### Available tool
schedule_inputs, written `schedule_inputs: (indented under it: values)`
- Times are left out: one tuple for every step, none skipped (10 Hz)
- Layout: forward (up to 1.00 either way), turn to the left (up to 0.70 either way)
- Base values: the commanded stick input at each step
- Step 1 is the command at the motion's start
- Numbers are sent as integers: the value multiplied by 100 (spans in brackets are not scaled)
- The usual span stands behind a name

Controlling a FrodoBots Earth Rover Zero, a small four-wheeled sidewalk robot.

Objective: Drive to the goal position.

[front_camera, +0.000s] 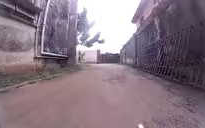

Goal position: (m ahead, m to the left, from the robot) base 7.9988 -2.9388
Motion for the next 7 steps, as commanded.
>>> schedule_inputs:
  values:
    - [50, 0]
    - [50, 0]
    - [50, 0]
    - [50, 0]
    - [50, 0]
    - [50, 0]
    - [50, 0]
